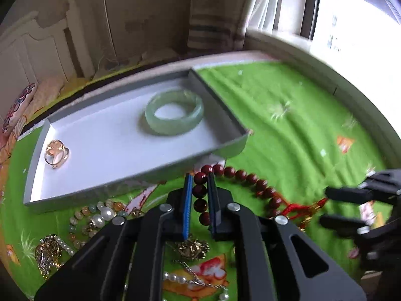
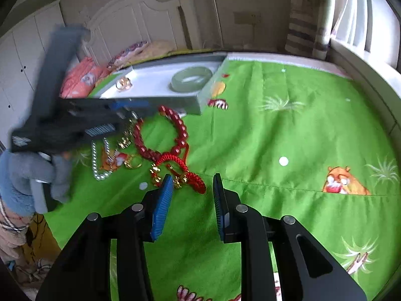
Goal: Organize jewelry
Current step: 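Grasp the red bead bracelet with the left tool while the right tool holds the string bracelet, then lower the bead bracelet into the tray with the left tool while the right tool releases the string bracelet there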
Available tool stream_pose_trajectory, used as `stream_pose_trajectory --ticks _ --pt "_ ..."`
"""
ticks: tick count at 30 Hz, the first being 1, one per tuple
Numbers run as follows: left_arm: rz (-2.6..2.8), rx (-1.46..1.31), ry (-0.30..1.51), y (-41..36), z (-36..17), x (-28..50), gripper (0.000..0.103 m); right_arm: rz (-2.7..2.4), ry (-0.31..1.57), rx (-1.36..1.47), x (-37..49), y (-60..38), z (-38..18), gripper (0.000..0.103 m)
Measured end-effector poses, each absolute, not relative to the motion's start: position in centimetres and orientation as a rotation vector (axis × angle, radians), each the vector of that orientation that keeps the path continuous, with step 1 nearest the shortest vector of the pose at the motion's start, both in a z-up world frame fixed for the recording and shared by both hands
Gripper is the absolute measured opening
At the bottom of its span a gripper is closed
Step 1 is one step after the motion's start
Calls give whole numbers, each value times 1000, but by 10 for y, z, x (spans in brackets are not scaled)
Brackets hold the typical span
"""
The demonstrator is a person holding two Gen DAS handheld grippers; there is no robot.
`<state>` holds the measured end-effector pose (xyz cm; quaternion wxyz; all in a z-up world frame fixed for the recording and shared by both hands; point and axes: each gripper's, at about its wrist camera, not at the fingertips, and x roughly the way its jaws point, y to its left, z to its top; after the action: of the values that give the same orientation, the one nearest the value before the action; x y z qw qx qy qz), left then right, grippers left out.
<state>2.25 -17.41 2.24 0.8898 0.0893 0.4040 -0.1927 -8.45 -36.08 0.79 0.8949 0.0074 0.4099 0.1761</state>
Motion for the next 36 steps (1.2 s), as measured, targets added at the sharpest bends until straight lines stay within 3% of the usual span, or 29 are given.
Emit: stream_pose_trajectory --ticks 5,8,11,36 --pt "-416 177 770 -170 53 9 11 361 852 -74 -82 -345 3 17" --pt "-421 178 737 -170 69 -1 11 369 774 -110 -91 -341 10 8" --pt "-422 182 714 -169 79 -8 11 357 724 -110 -97 -342 17 7" --pt "-370 165 641 -121 122 -8 11 373 541 -93 -94 -323 69 7"
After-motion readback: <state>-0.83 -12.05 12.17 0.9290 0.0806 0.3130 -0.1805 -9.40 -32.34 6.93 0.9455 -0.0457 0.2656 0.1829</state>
